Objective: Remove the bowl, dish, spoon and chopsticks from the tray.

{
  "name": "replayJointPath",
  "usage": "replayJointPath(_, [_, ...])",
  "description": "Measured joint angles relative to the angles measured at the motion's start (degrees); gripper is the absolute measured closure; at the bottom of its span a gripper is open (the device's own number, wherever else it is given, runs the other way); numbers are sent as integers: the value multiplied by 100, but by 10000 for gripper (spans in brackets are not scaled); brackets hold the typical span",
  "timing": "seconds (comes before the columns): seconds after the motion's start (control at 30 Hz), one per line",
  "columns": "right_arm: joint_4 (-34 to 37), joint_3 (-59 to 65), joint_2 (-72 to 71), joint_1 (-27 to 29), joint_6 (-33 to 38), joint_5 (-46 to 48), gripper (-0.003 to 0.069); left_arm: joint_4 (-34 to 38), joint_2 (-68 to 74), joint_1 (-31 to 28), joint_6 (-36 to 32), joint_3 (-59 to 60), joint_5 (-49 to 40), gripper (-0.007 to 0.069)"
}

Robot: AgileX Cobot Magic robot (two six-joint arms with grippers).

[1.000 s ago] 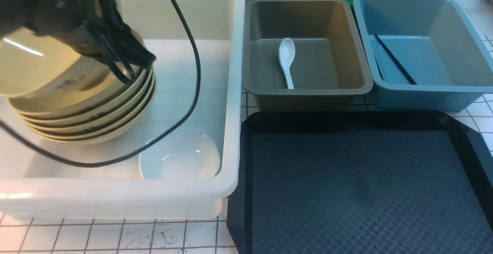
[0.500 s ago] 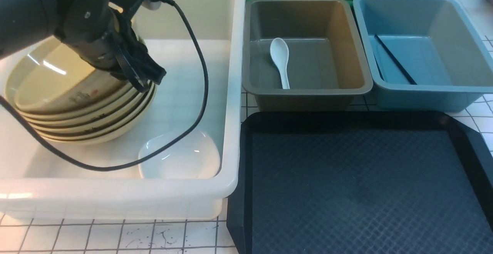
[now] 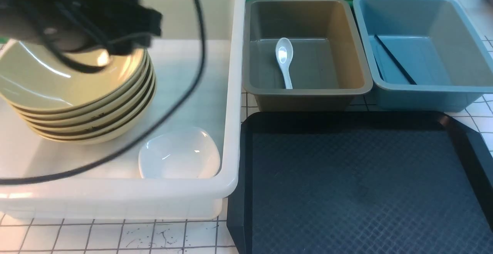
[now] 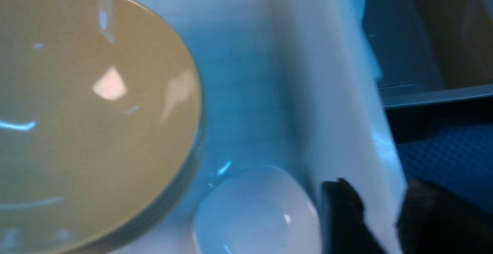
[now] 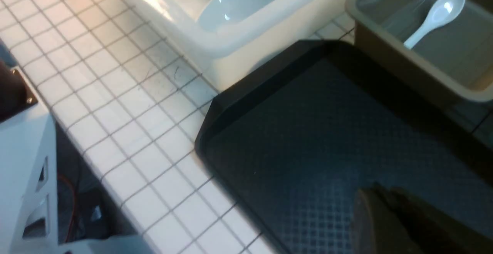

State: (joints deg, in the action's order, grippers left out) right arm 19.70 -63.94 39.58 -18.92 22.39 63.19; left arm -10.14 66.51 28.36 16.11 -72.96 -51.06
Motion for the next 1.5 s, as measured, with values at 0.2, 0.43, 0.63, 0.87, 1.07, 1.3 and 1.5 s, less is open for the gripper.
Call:
replayJointPath(0.2, [-195, 44, -101, 0, -305, 350, 612, 1182, -1906, 0, -186, 1569, 1094, 624])
replayJointPath(0.43, [-1073, 805, -993, 0, -1471, 350, 612, 2606, -4364, 0, -923, 4116, 2864, 626])
replayJointPath(0.63, [-1322, 1466, -1748, 0, -2144, 128, 612, 3187, -5187, 0, -1485, 5330, 3717, 626])
replayJointPath(0.87, [-1338, 2192, -2112, 0, -2437, -779, 612, 3286, -5343, 0, -1555, 5940, 3988, 626])
replayJointPath(1.07, [-1400, 2285, -2117, 0, -2528, -767, 603, 3286, -5343, 0, -1555, 6182, 3654, 626])
replayJointPath(1.3, [-1400, 2285, -2117, 0, -2530, -760, 596, 3286, -5343, 0, -1555, 6390, 3023, 626])
replayJointPath(1.5, [-1615, 2374, -2190, 138, -2506, -866, 589, 3286, -5343, 0, -1611, 6395, 2337, 626])
